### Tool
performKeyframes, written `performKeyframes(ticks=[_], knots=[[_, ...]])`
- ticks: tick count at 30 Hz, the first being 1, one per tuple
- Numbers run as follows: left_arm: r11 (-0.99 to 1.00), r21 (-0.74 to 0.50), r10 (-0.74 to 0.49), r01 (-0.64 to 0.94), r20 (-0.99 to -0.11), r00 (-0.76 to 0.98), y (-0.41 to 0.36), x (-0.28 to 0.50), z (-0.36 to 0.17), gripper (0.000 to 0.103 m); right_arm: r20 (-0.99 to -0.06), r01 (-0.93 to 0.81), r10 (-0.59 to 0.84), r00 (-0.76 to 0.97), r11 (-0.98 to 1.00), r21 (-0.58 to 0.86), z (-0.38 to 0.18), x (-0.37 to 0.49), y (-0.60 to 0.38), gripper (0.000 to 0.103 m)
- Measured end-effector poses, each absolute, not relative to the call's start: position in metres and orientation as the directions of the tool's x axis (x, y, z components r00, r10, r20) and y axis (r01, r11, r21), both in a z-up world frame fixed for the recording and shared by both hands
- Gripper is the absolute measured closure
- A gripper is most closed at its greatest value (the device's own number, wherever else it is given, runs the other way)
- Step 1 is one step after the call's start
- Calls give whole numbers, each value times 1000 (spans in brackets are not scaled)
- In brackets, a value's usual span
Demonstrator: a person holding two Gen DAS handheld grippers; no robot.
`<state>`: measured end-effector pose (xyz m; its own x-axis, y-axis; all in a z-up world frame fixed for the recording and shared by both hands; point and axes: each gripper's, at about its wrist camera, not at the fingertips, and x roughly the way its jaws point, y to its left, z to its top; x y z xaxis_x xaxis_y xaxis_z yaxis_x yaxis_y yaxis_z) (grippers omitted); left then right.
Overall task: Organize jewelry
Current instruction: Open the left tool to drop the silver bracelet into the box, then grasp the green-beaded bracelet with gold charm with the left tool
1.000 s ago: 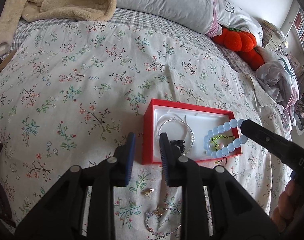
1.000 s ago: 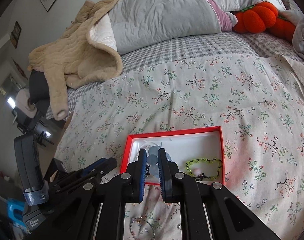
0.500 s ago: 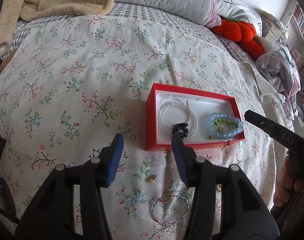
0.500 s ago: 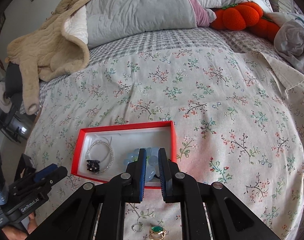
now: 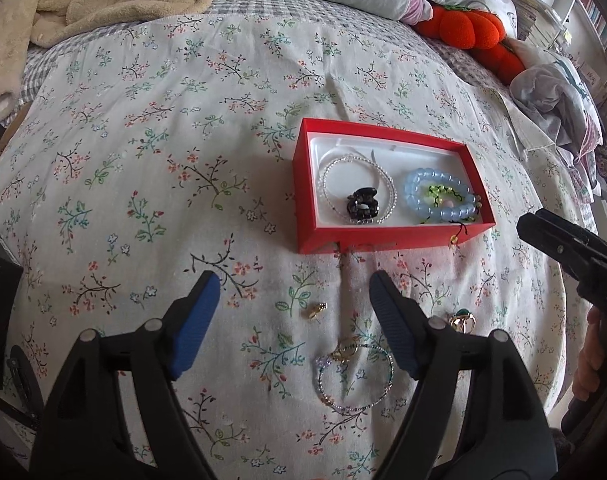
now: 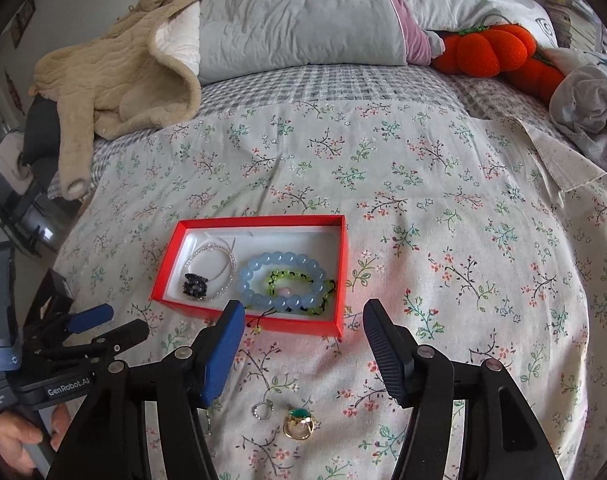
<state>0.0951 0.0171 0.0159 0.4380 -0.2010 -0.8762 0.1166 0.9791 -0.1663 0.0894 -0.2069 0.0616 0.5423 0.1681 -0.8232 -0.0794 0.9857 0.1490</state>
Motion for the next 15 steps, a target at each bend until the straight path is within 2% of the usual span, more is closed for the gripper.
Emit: performKeyframes(ticks=[2,10,15], knots=[[978,-159,-202,135,-879,431,17,87,10,23,-828,-102,169,535,985,136,58,79,-205,33],[959,-107,-215,262,-876,431,22,51,-13,23,-866,-169,162,473,981,92,28,44,-203,30],[948,-141,-253,285,-878,407,28,37,-26,23,-887,-201,154,435,977,71,7,28,-204,29]])
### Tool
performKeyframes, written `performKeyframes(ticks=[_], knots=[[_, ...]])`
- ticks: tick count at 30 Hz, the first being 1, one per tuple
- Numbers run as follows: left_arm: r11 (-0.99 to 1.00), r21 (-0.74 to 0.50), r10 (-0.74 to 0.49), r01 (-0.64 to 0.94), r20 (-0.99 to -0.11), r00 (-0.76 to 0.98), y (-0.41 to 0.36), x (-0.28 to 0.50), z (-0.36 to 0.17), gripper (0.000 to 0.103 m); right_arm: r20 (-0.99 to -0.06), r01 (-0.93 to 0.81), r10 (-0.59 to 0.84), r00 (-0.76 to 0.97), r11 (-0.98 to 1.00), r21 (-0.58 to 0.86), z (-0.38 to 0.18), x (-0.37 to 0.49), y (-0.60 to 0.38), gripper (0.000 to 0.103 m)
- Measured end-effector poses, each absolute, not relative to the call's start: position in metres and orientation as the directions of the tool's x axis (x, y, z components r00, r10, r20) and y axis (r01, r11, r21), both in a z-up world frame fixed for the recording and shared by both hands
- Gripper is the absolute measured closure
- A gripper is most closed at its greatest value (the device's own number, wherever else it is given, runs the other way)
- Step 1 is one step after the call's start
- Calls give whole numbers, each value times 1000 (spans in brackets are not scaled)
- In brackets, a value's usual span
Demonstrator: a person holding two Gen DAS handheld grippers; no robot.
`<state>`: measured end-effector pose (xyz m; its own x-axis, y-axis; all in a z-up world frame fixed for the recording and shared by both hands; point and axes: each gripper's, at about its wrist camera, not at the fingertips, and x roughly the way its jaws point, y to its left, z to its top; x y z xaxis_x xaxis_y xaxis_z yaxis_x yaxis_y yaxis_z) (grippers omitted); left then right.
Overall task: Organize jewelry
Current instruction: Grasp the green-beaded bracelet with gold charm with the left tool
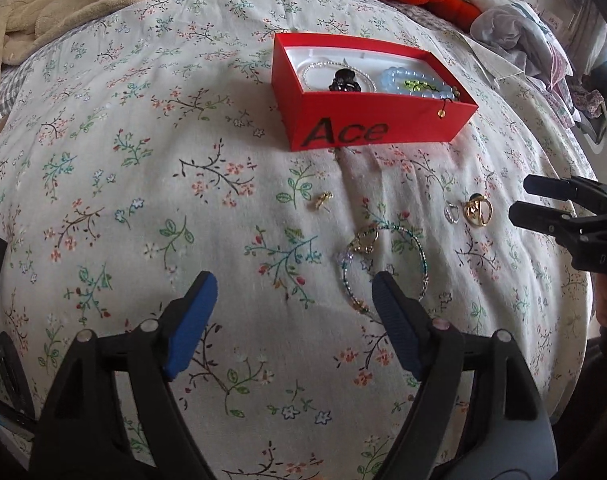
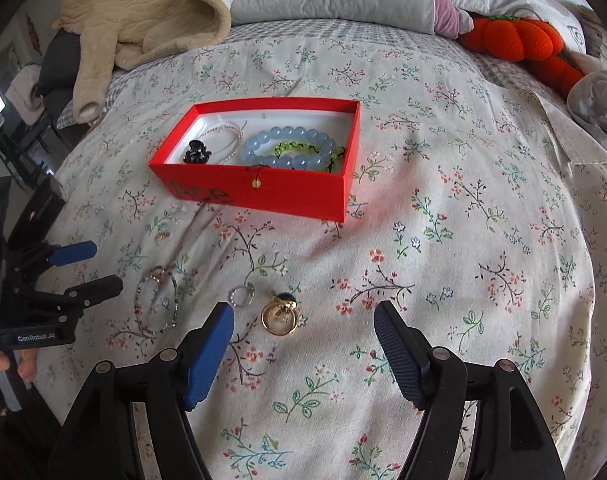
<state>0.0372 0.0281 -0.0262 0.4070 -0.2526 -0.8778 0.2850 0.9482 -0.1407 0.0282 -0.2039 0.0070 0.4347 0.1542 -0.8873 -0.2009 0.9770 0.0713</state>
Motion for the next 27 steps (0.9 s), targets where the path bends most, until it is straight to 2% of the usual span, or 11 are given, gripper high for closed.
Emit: performKeyframes(ticks=[8,13,16,18,21,27], knots=[[897,-251,-371,364,-876,310,10,29,-37,23,-912,-266,122,392,964,14,-21,13,-201,28],[891,-236,-361,389,-886,291,-3,33,-42,42,-919,-316,94,383,948,-35,-35,8,-194,28],[896,-256,-369,363,-884,287,-2,39,-43,61,-917,-322,96,387,946,-37,-38,8,-193,22],[894,-284,-385,346,-883,269,1,43,-45,79,-918,-320,103,382,947,-27,-39,10,-194,22],[901,-282,-376,331,-888,267,2,44,-47,91,-919,-307,115,376,952,-7,-41,13,-198,21],[908,-270,-358,319,-896,262,5,44,-47,99,-917,-295,105,385,955,-15,-40,17,-197,21]])
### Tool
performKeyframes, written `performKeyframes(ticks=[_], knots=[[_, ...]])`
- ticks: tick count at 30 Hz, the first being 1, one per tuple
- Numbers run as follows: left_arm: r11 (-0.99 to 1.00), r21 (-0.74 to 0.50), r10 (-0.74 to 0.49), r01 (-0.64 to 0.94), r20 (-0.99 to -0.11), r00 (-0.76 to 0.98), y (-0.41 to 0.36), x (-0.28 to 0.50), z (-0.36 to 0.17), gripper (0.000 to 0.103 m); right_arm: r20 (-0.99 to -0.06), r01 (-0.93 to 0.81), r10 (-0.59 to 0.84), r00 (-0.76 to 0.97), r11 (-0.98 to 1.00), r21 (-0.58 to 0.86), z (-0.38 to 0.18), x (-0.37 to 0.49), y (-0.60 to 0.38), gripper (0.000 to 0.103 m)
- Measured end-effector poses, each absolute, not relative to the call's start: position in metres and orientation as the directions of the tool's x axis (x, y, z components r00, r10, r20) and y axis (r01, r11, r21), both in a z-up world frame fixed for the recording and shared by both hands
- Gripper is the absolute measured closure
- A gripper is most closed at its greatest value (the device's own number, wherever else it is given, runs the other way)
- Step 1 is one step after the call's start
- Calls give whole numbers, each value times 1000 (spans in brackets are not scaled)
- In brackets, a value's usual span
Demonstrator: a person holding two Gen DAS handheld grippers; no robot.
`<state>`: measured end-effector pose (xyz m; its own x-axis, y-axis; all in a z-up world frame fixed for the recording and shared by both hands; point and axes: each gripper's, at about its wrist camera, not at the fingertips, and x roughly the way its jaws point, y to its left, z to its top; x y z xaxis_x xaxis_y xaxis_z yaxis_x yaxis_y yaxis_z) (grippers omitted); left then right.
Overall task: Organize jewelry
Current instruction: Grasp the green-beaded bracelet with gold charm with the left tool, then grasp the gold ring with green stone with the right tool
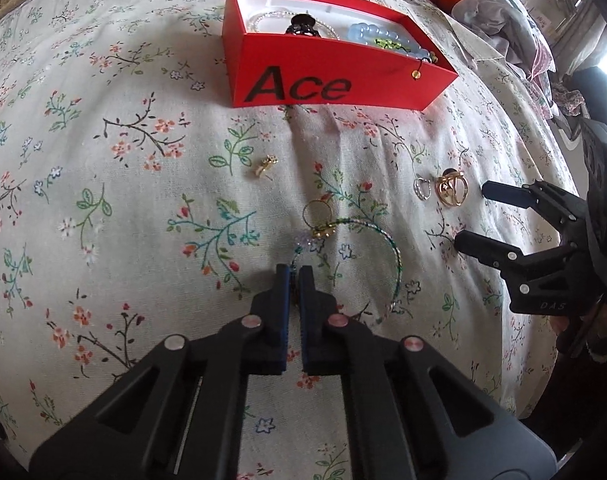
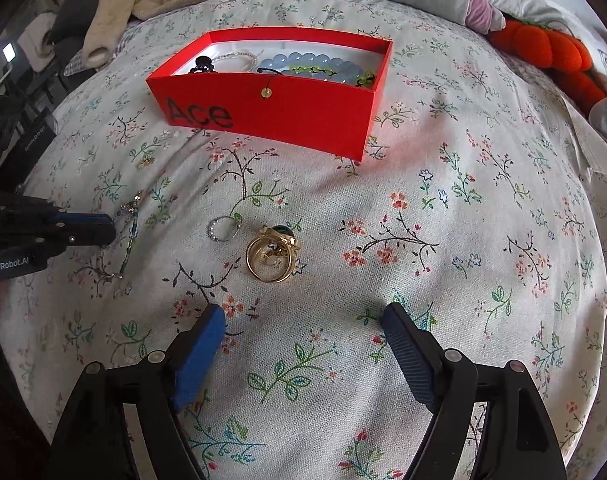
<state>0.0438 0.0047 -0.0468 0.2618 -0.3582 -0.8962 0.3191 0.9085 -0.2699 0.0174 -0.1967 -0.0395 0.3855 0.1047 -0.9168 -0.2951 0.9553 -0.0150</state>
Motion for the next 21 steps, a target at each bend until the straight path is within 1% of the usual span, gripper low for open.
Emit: performKeyframes(ticks=[8,15,16,21], knots=[[912,-265,-353,312,-895,274,1,41,-36,100,-908,-292,111,405,956,-13,-30,24,-189,21],[916,-272,-361,295,-880,309,7,43,-21,100,-912,-239,153,380,969,63,-24,39,-186,22],[917,-274,-362,291,-878,315,8,44,-19,100,-912,-225,159,378,971,76,-23,42,-187,24],[923,-271,-355,274,-873,334,10,46,-13,100,-917,-162,179,357,979,128,-20,54,-194,42]])
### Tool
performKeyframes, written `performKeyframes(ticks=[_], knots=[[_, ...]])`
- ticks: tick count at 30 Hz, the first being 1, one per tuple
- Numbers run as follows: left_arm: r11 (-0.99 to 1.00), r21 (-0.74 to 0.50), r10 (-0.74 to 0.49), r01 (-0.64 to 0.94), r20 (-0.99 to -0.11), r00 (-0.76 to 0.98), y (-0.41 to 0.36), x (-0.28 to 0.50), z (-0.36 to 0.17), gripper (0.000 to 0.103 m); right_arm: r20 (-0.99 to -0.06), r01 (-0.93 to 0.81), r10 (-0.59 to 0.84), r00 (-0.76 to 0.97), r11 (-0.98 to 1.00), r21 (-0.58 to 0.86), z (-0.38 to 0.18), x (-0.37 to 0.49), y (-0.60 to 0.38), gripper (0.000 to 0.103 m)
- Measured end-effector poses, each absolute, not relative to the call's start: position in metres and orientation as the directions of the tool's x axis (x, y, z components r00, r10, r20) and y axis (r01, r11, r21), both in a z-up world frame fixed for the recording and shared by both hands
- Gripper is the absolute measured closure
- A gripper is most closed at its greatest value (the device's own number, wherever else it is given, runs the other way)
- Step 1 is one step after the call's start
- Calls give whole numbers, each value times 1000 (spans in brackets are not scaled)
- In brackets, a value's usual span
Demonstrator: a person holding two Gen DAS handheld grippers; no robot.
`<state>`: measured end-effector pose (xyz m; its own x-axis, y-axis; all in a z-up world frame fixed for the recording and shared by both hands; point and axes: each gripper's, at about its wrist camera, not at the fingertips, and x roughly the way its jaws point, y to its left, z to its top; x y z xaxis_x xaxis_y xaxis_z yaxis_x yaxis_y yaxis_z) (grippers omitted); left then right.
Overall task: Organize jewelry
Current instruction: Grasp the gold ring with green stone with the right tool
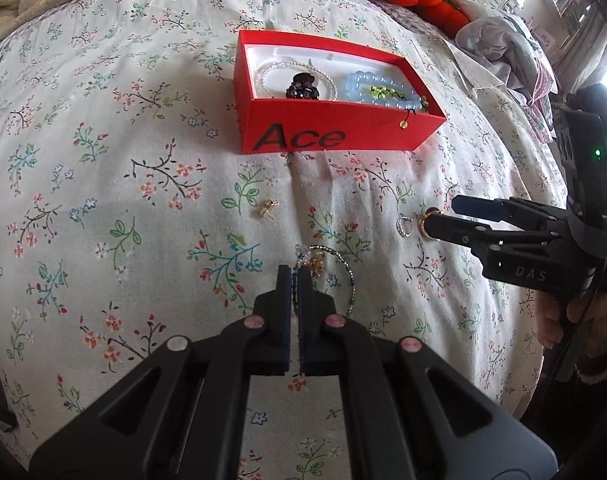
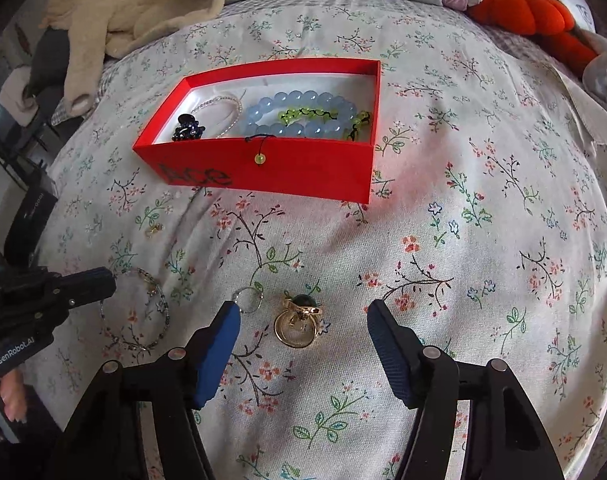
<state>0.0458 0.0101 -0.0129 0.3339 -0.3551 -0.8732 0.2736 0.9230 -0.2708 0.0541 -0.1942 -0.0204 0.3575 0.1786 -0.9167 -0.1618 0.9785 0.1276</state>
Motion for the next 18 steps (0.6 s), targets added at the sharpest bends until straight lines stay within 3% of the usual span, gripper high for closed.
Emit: performKeyframes(ticks=[5,13,18], knots=[[928,-270,-347,256,-876,335,11,47,-12,100,-921,-97,199,334,979,177,-22,61,-203,61],[937,-258,-327,236,-885,332,12,48,-14,100,-928,-64,231,293,973,222,-29,67,-207,80],[934,-272,-339,231,-876,341,12,48,-7,100,-927,-45,228,297,973,225,-26,67,-210,80]])
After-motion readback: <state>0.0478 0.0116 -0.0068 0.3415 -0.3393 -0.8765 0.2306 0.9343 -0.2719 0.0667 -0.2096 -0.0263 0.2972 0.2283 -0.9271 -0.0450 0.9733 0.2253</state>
